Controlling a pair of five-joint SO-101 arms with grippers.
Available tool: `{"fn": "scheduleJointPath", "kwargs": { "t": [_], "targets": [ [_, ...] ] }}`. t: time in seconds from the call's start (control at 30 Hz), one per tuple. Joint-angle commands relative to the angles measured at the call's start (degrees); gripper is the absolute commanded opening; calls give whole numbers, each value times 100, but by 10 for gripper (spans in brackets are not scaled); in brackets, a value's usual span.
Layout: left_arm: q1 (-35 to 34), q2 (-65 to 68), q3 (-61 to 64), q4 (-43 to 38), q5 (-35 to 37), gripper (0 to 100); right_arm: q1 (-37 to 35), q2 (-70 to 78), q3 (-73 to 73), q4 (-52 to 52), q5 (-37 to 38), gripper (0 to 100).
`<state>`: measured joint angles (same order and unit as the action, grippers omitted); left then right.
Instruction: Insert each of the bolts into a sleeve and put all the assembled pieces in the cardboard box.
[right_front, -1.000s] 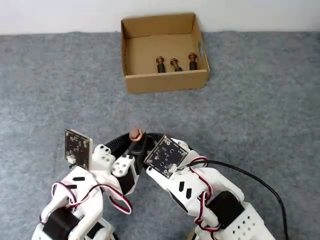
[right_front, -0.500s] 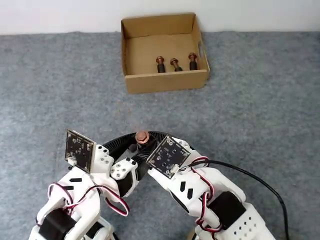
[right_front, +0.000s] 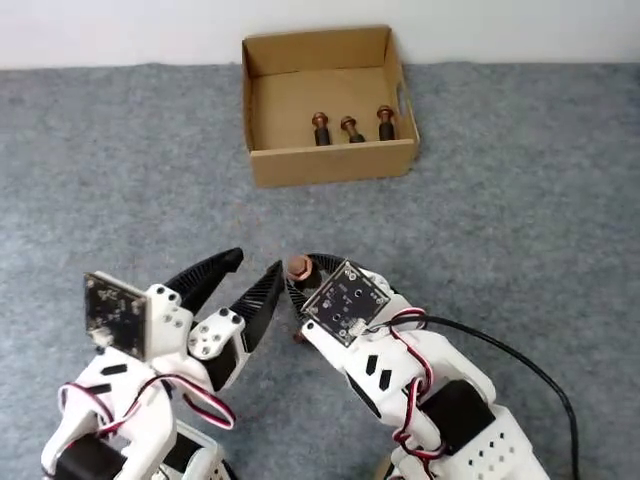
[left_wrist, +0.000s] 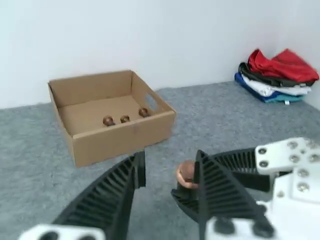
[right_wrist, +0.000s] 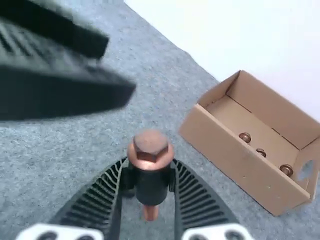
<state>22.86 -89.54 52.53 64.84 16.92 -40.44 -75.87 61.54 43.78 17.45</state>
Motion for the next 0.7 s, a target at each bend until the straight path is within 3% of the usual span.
{"fn": "scheduleJointPath", "kwargs": {
  "t": [0.0, 0.13, 0.3, 0.4, 0.67],
  "targets": [
    [-299, 9, -207, 9, -44, 147, 268, -4, -369, -84, -316, 8],
    [-1204, 0, 145, -18, -88, 8, 875, 110, -369, 418, -1231, 8],
    [-2374, 0, 1253, -18, -536, 4, 2097, 910, -492, 1059, -2593, 8],
    [-2804, 0, 1903, -193, -738, 4, 2422, 1719, -1248, 1218, -3174, 8],
    [-3059, 0, 3565, -1310, -1231, 4, 2457, 4655, -4378, 1578, -3464, 8]
  ]
}}
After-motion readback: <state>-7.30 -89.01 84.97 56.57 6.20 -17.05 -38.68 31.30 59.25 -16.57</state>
